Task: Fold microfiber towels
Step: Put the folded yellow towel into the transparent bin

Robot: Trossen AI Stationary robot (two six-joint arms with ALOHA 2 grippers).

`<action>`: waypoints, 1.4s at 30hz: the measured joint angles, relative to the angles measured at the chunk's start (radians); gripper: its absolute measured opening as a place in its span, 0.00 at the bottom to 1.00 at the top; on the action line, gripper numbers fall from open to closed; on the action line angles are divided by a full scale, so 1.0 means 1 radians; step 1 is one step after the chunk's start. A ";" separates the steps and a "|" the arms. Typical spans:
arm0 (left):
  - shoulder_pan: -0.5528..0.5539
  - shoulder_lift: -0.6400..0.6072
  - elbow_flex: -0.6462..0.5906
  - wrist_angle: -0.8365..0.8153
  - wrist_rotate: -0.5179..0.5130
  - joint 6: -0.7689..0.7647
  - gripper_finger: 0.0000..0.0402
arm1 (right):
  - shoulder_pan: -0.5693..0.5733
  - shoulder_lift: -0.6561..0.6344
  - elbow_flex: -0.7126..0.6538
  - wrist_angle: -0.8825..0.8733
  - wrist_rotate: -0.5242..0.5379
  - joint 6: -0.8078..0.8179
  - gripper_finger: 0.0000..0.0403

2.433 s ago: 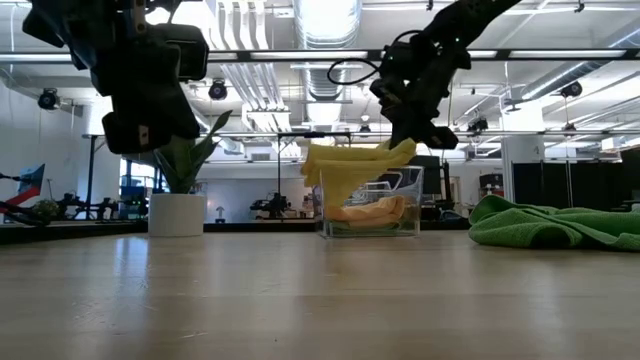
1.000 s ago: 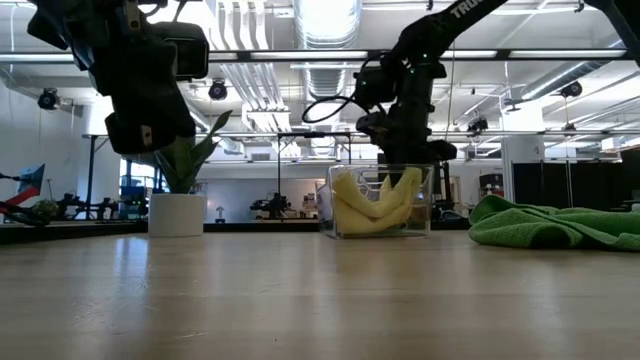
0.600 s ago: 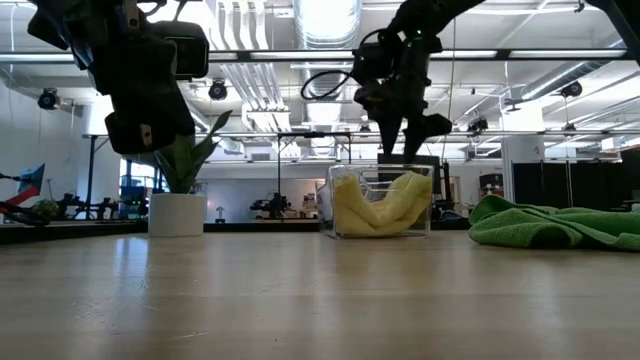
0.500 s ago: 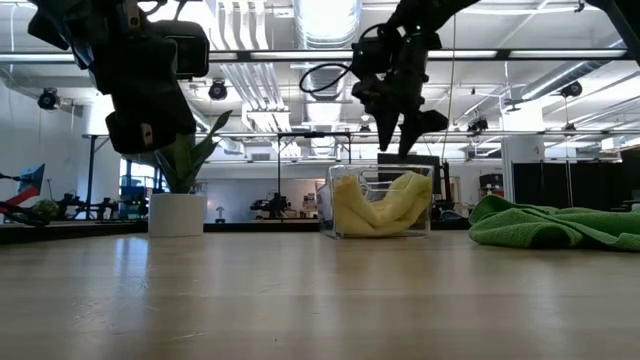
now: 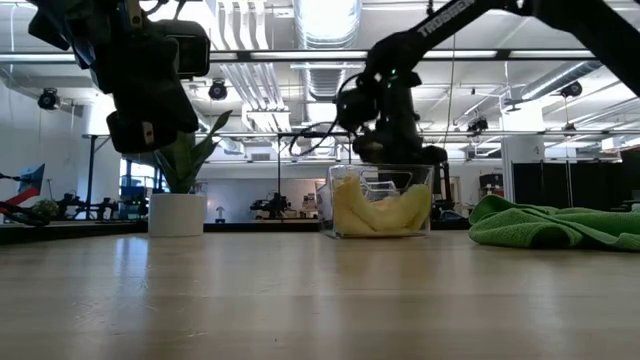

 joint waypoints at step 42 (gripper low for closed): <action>0.026 0.072 0.000 0.054 0.009 -0.002 0.02 | 0.092 0.095 0.025 0.365 -0.158 0.068 0.02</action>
